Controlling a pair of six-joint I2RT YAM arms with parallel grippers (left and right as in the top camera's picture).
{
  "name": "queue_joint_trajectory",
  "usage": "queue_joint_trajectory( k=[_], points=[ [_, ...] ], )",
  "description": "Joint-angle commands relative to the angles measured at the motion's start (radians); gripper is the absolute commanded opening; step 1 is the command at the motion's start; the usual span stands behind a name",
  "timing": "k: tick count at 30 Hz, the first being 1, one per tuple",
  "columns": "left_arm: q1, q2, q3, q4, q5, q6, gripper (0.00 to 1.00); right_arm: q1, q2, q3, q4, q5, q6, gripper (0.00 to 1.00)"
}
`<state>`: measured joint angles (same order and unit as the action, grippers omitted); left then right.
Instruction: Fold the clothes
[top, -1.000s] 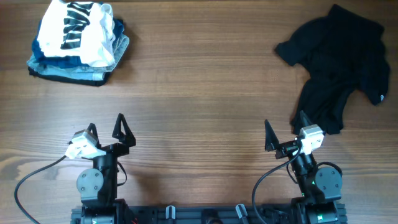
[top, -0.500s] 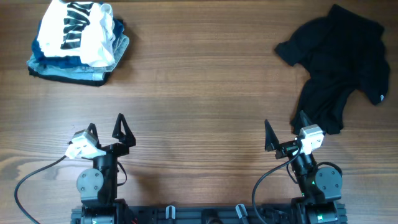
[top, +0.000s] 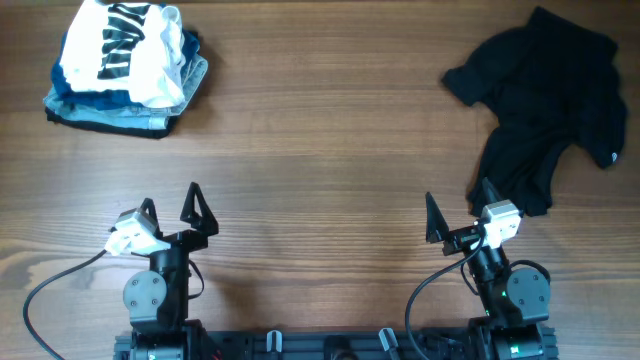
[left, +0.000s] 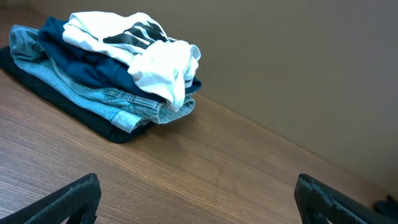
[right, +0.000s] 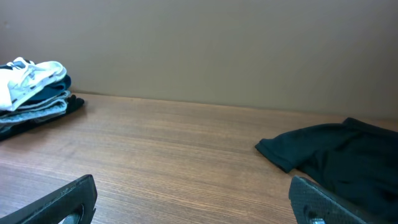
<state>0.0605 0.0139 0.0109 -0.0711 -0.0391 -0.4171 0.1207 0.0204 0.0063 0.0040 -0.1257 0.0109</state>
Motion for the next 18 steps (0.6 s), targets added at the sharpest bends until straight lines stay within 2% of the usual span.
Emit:
queue_joint_trajectory(
  k=[1, 18],
  points=[
    [-0.003, -0.006, -0.005, 0.001, 0.005, -0.003, 1.00, -0.003, 0.003, -0.001, 0.003, 0.014, 0.016, 1.00],
    [-0.003, -0.006, -0.005, 0.000, 0.005, -0.003, 1.00, -0.003, 0.003, -0.001, 0.003, 0.022, 0.015, 1.00]
  ],
)
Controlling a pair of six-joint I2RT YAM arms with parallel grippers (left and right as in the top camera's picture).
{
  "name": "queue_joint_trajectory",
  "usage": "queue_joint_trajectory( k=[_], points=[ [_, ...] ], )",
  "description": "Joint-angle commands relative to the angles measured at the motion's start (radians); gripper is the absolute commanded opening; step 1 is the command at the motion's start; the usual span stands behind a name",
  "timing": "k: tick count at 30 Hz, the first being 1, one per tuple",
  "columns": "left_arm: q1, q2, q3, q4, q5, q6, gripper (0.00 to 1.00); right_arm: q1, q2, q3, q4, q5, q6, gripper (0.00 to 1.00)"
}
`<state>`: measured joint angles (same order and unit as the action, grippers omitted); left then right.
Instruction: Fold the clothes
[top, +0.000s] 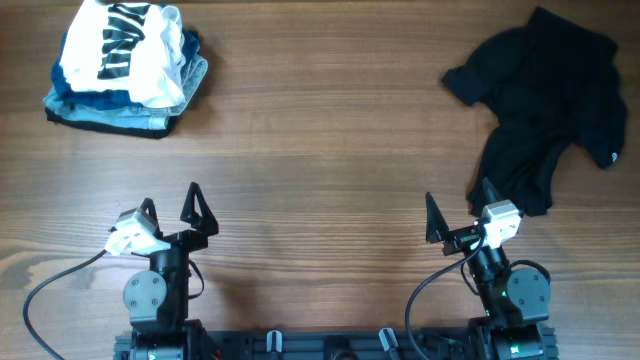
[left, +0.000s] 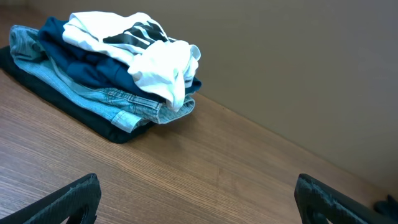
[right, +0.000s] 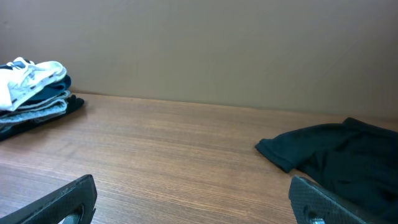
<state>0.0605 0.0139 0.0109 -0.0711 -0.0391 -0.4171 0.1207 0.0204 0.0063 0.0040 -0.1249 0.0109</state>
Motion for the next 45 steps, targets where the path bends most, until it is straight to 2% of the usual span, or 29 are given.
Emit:
queue_joint_trajectory(
  k=[1, 12, 31, 32, 34, 36, 40, 45],
  points=[
    [-0.003, -0.006, -0.005, 0.000, 0.005, -0.003, 1.00, -0.003, 0.003, -0.001, 0.003, 0.021, 0.016, 1.00],
    [-0.003, -0.006, -0.005, 0.000, 0.005, -0.003, 1.00, -0.003, 0.003, -0.001, 0.011, 0.019, 0.021, 1.00],
    [-0.003, -0.006, -0.005, 0.011, 0.025, -0.003, 1.00, -0.003, 0.003, -0.001, 0.194, -0.033, 0.022, 1.00],
    [-0.003, -0.006, -0.005, 0.020, 0.054, 0.003, 1.00, -0.003, 0.003, -0.001, 0.203, -0.033, 0.021, 1.00],
    [-0.004, -0.006, -0.001, 0.031, 0.138, 0.110, 1.00, -0.003, 0.003, 0.003, 0.238, -0.032, 0.012, 1.00],
    [-0.003, -0.003, 0.017, 0.009, 0.153, 0.145, 1.00, -0.003, 0.008, 0.028, 0.240, -0.032, 0.006, 1.00],
    [-0.003, 0.082, 0.126, -0.025, 0.154, 0.153, 1.00, -0.003, 0.117, 0.134, 0.224, -0.032, -0.092, 1.00],
    [-0.004, 0.316, 0.368, -0.129, 0.154, 0.153, 1.00, -0.003, 0.369, 0.314, 0.222, -0.003, -0.093, 1.00]
  ],
)
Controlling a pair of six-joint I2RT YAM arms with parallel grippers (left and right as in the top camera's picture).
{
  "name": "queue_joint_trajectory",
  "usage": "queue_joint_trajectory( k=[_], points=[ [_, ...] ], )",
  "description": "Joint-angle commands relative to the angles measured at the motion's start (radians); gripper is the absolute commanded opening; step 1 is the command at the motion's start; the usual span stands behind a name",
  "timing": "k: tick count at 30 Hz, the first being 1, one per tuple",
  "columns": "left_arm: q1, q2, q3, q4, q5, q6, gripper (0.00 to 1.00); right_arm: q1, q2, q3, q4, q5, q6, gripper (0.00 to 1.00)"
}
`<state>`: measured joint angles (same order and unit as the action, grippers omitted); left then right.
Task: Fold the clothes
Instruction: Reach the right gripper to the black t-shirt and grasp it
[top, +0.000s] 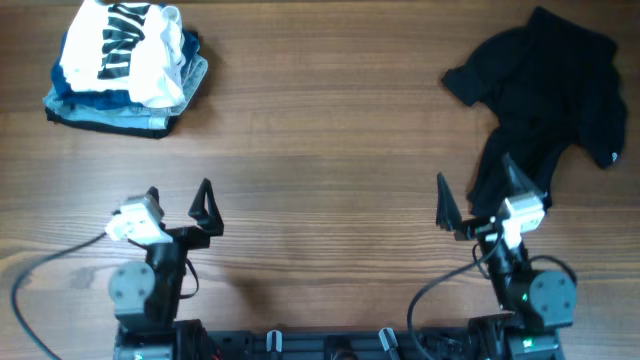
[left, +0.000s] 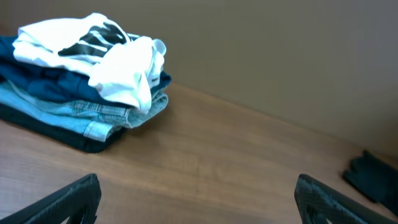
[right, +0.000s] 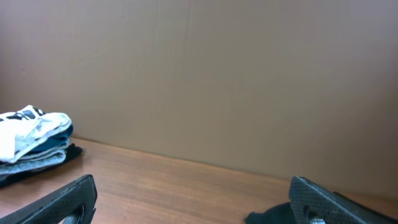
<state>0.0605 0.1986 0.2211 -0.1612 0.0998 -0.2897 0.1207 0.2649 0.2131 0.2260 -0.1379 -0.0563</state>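
A crumpled black garment (top: 545, 95) lies unfolded at the table's far right; only its edge (right: 270, 216) peeks into the right wrist view. A stack of folded clothes (top: 125, 65), white printed shirt over blue and denim pieces, sits at the far left and shows as a pile (left: 81, 81) in the left wrist view. My left gripper (top: 178, 200) is open near the front left, nothing between its fingers. My right gripper (top: 478, 195) is open at the front right, just short of the black garment's lower end.
The wooden table (top: 320, 150) stretches between the pile and the black garment. A plain beige wall (right: 199, 74) stands behind the table's far edge. Cables and arm bases (top: 320, 340) crowd the front edge.
Both arms have shifted: each gripper sits slightly farther forward and raised, the wrist views now tilted up. The right view shows more wall and less garment. Both grippers remain open.
At both earlier moments the two open grippers rested still at the front edge, with the clothes untouched. By now both arms have lifted and moved a little; the black garment and the folded stack lie where they were.
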Motion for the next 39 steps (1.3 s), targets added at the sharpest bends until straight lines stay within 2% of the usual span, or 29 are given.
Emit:
queue_joint_trajectory(
  k=[1, 7, 12, 18, 21, 25, 30, 36, 39],
  points=[
    [-0.004, 0.194, 0.221, -0.064, 0.016, 0.025, 1.00, -0.003, 0.192, 0.158, -0.007, 0.020, -0.026, 1.00],
    [-0.004, 0.493, 0.521, -0.216, 0.016, 0.026, 1.00, -0.003, 0.522, 0.470, -0.151, 0.026, -0.019, 1.00],
    [-0.005, 0.758, 0.710, -0.390, 0.046, 0.081, 1.00, -0.008, 0.865, 0.837, -0.433, 0.031, -0.026, 1.00],
    [-0.004, 0.971, 0.739, -0.411, 0.045, 0.080, 1.00, -0.080, 1.326, 1.246, -0.717, -0.008, -0.048, 1.00],
    [-0.005, 1.043, 0.739, -0.380, 0.046, 0.076, 1.00, -0.082, 1.444, 1.268, -0.673, -0.036, -0.049, 1.00],
    [-0.005, 1.126, 0.739, -0.358, 0.046, 0.074, 1.00, -0.108, 1.584, 1.268, -0.571, 0.050, -0.021, 1.00],
    [-0.005, 1.196, 0.739, -0.359, 0.046, 0.073, 1.00, -0.149, 1.724, 1.268, -0.555, 0.195, 0.112, 0.80],
    [-0.005, 1.210, 0.739, -0.336, 0.046, 0.073, 1.00, -0.192, 1.849, 1.268, -0.631, 0.254, 0.330, 0.80],
    [-0.005, 1.210, 0.739, -0.335, 0.046, 0.073, 1.00, -0.194, 1.891, 1.268, -0.643, 0.246, 0.356, 0.80]
  ],
)
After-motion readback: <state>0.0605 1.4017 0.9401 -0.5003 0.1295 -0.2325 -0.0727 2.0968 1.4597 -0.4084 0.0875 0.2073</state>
